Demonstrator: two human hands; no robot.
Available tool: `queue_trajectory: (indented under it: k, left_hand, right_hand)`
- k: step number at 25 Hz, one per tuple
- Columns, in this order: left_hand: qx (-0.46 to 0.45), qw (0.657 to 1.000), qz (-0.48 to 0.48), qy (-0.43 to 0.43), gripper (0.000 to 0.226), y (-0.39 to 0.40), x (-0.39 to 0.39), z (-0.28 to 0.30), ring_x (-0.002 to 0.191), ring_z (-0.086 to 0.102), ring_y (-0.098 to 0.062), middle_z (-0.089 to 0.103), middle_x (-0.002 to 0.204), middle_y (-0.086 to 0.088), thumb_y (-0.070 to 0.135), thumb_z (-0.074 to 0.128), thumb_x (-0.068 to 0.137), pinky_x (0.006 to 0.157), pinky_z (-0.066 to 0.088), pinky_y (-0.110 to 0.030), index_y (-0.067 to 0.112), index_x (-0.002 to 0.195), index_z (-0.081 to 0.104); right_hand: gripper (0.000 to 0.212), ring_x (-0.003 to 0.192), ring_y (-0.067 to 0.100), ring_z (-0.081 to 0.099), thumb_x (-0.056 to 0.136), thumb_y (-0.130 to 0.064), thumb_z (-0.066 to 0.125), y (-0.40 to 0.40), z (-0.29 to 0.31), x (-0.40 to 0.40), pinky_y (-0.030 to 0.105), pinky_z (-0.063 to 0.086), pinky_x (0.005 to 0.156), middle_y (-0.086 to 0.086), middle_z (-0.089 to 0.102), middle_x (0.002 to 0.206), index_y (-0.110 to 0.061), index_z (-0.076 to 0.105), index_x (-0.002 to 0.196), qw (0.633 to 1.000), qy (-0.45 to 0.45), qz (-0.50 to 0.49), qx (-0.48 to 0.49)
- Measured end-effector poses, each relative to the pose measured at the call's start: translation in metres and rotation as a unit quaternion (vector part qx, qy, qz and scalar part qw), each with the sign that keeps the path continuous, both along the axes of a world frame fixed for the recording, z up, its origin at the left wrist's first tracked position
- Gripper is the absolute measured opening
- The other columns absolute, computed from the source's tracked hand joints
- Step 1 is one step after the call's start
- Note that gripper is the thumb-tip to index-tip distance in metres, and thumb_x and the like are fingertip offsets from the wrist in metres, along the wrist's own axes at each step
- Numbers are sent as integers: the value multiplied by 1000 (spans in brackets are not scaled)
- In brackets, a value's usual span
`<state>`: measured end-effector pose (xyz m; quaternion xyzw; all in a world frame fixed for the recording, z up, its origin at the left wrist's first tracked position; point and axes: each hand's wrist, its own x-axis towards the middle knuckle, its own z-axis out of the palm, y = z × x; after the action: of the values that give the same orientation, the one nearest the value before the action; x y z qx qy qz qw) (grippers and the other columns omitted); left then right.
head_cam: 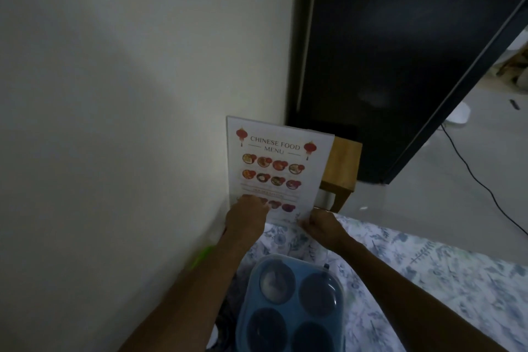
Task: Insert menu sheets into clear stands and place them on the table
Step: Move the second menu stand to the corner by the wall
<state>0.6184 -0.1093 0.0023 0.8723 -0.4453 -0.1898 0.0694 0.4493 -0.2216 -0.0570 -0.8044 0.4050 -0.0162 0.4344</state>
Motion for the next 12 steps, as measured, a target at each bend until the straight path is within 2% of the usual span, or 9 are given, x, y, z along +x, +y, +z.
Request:
queue_trajectory:
  k: [2,5,8,10,12]
  left_hand:
    - [-5,1000,4,-15,26,0,-4,4,93,67,-23,69,107,-10,29,50,103,80,55,-32,7,108,64]
    - [-12,999,33,-18,29,1,-8,10,82,62,-19,69,102,-7,34,48,103,70,45,-27,10,107,63]
    - [-11,999,15,-43,31,3,-13,19,87,66,-20,67,100,-5,34,48,103,71,47,-25,7,110,62]
    - [-6,999,9,-49,29,7,-19,28,88,63,-21,63,99,-7,31,48,103,73,44,-26,6,111,59]
    - [-2,998,-6,-67,28,10,-24,33,97,65,-23,64,107,-9,30,47,104,76,47,-27,7,116,58]
  right_hand:
    - [31,122,31,58,97,-17,55,0,0,0,36,47,99,14,62,132,-7,59,126,1000,-4,-10,13]
    - [36,122,30,59,92,-19,64,-2,3,0,31,48,93,13,63,131,-10,59,126,999,-18,-10,26]
    - [47,120,26,61,83,-23,75,-3,5,-1,25,49,87,8,64,129,-15,58,126,999,-25,-14,45]
    - [54,115,23,63,78,-26,80,-2,6,-5,16,49,77,6,65,128,-17,57,126,998,-27,-29,56]
    - [60,106,18,64,74,-31,83,0,10,-12,16,49,73,5,66,125,-17,56,126,997,-22,-46,65]
